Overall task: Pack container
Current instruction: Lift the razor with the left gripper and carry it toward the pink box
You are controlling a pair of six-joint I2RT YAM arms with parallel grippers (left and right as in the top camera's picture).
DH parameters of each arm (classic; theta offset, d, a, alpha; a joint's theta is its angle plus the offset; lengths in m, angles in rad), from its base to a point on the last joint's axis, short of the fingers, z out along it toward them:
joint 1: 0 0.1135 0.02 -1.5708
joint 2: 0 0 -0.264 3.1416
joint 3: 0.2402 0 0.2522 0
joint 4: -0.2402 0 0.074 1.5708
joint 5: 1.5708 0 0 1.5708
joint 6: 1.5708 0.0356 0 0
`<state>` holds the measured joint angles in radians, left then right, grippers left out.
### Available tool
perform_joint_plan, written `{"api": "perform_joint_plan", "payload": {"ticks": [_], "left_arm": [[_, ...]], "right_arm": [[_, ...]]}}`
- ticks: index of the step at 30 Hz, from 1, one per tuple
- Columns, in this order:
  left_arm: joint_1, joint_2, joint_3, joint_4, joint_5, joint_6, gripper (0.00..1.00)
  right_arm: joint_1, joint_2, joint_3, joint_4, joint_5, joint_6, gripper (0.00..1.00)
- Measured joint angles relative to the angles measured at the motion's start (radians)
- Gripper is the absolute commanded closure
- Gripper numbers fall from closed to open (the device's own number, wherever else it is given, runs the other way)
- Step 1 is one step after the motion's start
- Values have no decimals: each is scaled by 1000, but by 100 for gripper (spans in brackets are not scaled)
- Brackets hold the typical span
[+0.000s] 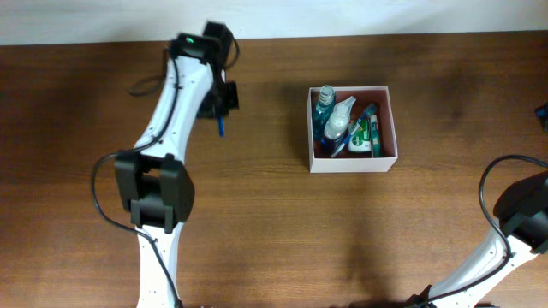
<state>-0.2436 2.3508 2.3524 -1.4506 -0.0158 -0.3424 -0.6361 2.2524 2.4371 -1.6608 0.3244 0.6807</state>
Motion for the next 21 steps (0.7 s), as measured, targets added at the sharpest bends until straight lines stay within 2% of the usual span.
{"api": "perform_joint_plan", "payload": {"ticks": [12, 16, 21], "left_arm": [[-64, 0, 544, -72, -1, 55, 99], [-136, 0, 640, -46, -1, 58, 99], [-249, 0, 655, 24, 0, 59, 99]], "right_arm": [[0, 0, 0, 0, 1, 0, 1], [0, 0, 0, 0, 1, 0, 1], [0, 0, 0, 0, 1, 0, 1]]}}
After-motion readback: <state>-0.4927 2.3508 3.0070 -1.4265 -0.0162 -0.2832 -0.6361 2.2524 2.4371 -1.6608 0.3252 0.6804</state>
